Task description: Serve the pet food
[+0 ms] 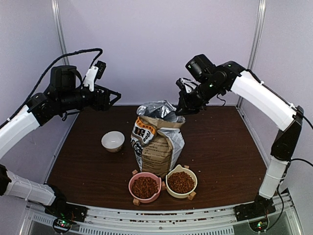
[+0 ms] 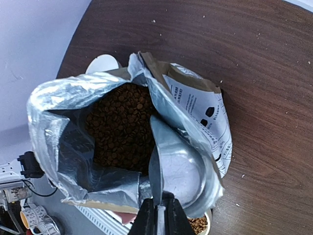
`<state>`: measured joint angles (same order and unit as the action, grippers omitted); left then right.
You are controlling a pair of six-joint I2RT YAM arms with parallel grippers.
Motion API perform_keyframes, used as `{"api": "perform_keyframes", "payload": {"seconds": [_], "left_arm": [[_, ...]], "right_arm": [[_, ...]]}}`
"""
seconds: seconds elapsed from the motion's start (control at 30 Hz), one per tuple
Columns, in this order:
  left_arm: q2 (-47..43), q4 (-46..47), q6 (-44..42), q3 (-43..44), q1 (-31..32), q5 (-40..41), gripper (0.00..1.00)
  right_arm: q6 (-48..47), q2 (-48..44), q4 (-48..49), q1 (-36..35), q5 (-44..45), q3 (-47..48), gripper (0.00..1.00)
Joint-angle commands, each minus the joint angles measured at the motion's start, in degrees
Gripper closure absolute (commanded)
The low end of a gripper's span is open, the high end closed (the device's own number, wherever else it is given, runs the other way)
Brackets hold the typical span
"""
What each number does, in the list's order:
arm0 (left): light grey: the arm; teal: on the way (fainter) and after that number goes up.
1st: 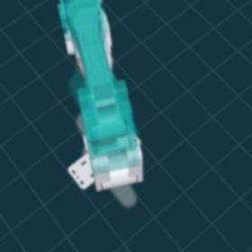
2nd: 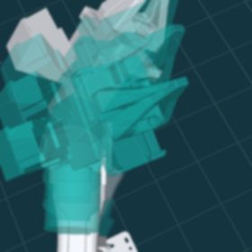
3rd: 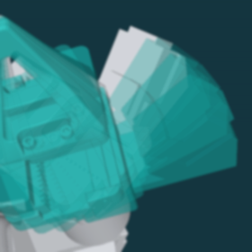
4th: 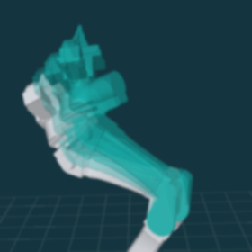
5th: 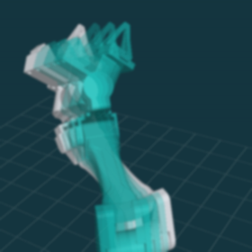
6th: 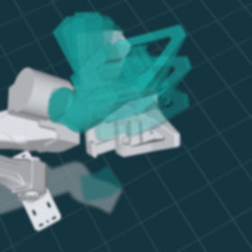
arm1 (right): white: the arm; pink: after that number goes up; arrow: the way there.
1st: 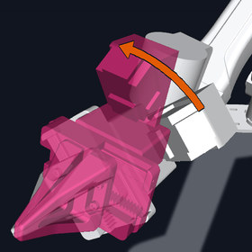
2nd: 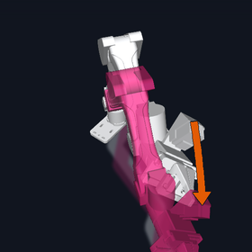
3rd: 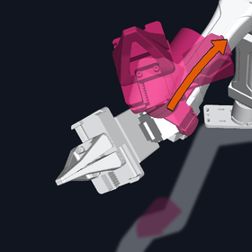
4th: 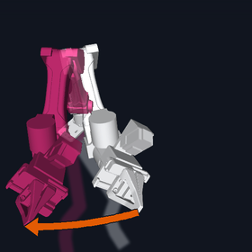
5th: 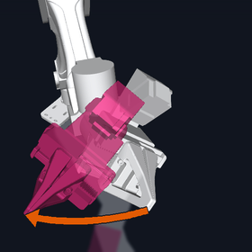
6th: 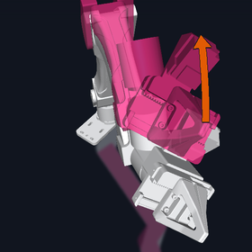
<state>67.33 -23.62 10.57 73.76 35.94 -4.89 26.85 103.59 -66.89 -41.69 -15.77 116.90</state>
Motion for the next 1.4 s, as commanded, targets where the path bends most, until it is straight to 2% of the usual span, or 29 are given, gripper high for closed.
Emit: {"api": "perform_keyframes", "payload": {"seconds": [0.0,0.17,0.3,0.47,0.63,0.77,1.17,1.37], "left_arm": [[-0.4,2.9,-0.6,0.2,-0.4,-0.4,0.26],[-0.2,2.9,-0.5,0.2,-0.3,-0.8,0.26],[-0.1,2.9,-0.4,0.1,-0.3,-0.7,0.26],[-0.1,3.0,-0.2,0.0,-0.4,-1.2,0.26],[0.1,3.2,0.1,-0.1,-0.4,-1.5,0.26],[0.4,3.2,0.1,-0.2,-0.3,-1.4,0.26],[0.7,3.2,0.1,-0.2,-0.3,-1.0,0.26],[1.4,3.1,0.1,-0.2,-0.3,-1.0,0.26]], "right_arm": [[-1.2,7.5,-4.8,-1.9,8.9,-0.3,1.0],[0.3,15.3,2.1,-4.3,3.6,1.1,1.0],[2.9,15.3,8.1,-4.5,-1.8,-0.1,1.0],[7.1,8.1,15.7,-3.8,-8.1,-6.6,1.0],[16.3,-2.2,32.4,-2.0,-17.3,-20.0,1.0],[22.2,-8.1,42.1,0.4,-22.3,-28.9,1.0],[37.4,-21.1,67.1,7.1,-28.4,-51.7,1.0],[38.7,-25.7,69.7,8.9,-28.4,-55.6,1.0]]}}
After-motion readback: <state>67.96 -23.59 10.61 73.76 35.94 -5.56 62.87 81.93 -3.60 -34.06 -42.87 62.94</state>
